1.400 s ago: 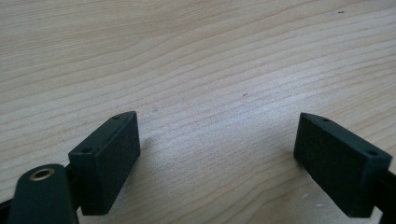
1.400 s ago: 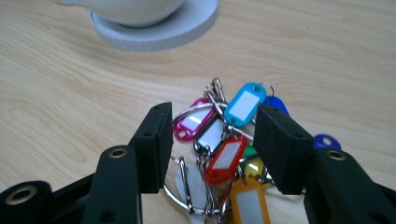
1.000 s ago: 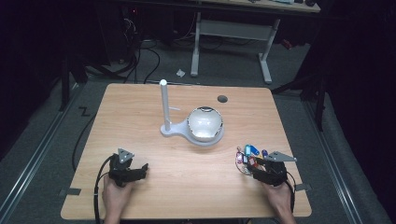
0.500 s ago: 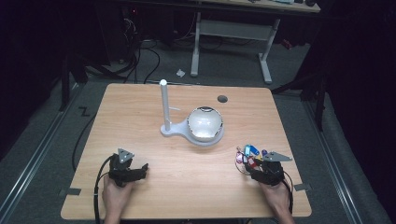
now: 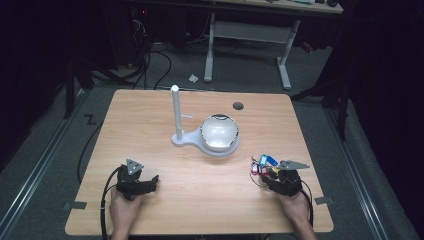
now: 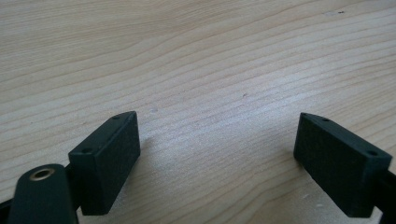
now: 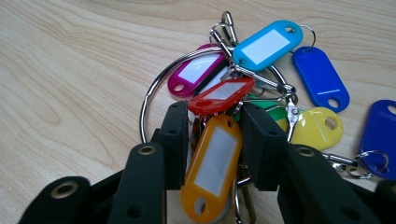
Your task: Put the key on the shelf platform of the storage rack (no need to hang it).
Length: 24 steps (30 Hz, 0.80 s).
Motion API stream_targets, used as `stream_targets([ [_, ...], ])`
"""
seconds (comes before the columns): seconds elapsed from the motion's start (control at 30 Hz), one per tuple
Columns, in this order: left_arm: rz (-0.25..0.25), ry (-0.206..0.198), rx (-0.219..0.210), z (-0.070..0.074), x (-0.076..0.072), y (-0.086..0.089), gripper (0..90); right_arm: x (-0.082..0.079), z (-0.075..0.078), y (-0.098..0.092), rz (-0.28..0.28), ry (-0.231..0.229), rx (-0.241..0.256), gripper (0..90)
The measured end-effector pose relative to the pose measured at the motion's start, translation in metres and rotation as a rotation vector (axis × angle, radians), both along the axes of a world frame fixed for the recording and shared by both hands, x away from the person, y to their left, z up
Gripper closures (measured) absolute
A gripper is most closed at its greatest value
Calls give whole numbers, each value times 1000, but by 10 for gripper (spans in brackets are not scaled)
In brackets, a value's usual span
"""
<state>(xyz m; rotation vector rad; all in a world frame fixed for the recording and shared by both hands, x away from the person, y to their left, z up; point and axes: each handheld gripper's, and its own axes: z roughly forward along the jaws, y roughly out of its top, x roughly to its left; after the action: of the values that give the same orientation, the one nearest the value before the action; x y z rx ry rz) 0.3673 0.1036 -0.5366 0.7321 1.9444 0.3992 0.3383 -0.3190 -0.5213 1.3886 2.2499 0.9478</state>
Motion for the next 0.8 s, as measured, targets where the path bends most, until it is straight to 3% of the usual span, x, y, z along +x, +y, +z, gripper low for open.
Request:
stream_targets([
  [0.2,0,0,1,0,0,0,149,1,2,2,9,1,-14,720],
  [0.47,0,0,0,0,0,0,149,-1,4,2,11,-38,-47,787],
  [0.8,4,1,-1,0,0,0,149,-3,18,-3,7,-88,-25,804],
])
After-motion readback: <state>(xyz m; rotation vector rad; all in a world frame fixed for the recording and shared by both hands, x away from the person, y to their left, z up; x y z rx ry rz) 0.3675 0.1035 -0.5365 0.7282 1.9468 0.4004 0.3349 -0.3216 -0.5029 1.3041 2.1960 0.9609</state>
